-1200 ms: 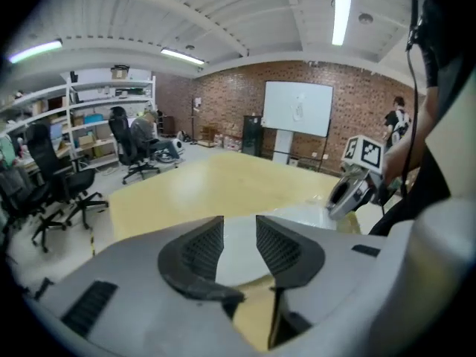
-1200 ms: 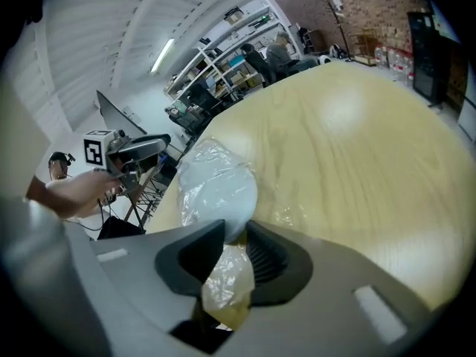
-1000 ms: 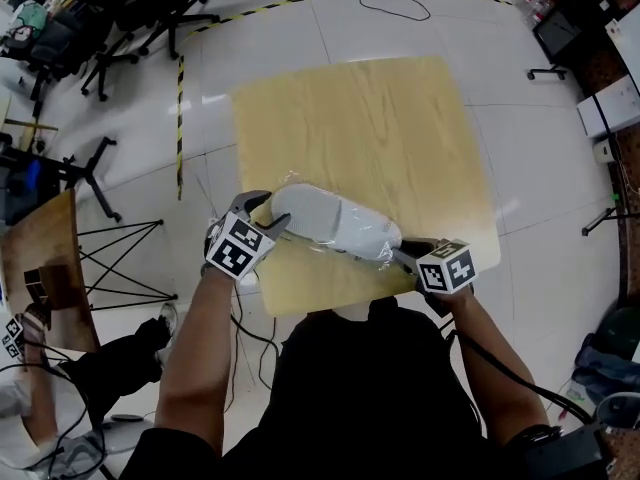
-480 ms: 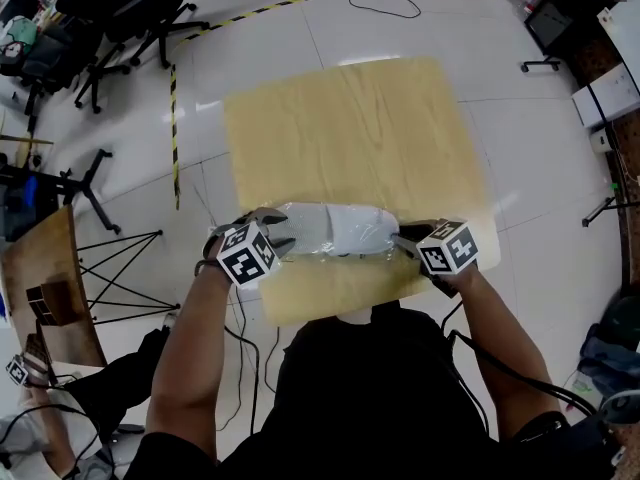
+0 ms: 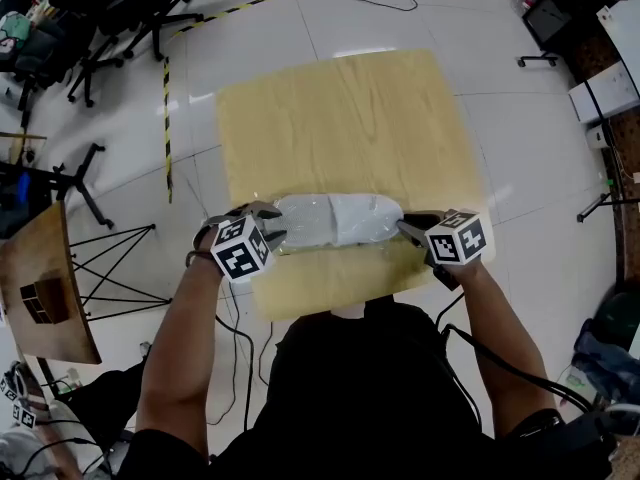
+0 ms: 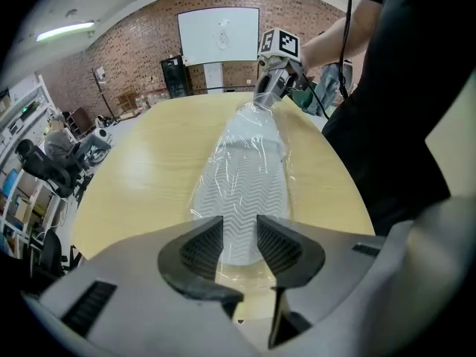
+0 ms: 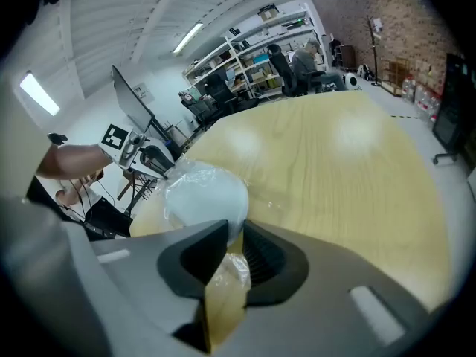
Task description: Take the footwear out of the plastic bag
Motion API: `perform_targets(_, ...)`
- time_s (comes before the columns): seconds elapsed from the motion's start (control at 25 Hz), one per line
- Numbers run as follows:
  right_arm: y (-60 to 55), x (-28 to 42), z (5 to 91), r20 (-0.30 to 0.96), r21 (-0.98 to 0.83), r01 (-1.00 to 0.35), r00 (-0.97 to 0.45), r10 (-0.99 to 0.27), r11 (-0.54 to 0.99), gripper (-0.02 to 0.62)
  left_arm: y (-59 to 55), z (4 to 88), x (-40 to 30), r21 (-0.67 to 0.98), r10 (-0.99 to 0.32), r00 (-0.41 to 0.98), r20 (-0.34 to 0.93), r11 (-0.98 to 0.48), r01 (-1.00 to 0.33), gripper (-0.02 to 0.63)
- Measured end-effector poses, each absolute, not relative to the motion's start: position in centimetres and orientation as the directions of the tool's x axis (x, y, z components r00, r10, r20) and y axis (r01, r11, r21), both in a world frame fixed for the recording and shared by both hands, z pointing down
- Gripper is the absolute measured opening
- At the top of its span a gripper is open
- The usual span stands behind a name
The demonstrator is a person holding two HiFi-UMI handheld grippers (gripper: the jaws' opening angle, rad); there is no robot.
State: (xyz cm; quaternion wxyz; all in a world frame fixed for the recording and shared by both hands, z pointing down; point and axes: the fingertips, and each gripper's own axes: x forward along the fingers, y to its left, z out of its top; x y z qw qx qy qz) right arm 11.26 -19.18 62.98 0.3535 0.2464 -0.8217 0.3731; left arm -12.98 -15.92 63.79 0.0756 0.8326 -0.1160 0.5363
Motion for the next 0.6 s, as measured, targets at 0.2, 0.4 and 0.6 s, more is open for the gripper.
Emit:
perform_targets(0.2,-19.8,13.5,62.6,0.766,-0.437,-0.702,-0.618,-0.177,0.561,0.061,-15.8,63.9,-13.3,-0.020,-0.120,0.378,0.918,-0.966,-0.257,0.128)
perform_targets(0.4,-20.1,14.9,62.3,0.759,-0.446,-0.724,-0.617,-0.206,0.527,0.058,-15.9,64.0,-13.4,-0.042,-0.125,0.352,0.928,-0.971,-0.234,0.120)
perform_targets(0.6,-20.1,15.8,62.4,0.759,-0.447,-0.741,-0.611,-0.225,0.502,0.057,-15.8,64.2,-14.4,-0.057,-0.123,0.318,0.940,-0.976,-0.210,0.115)
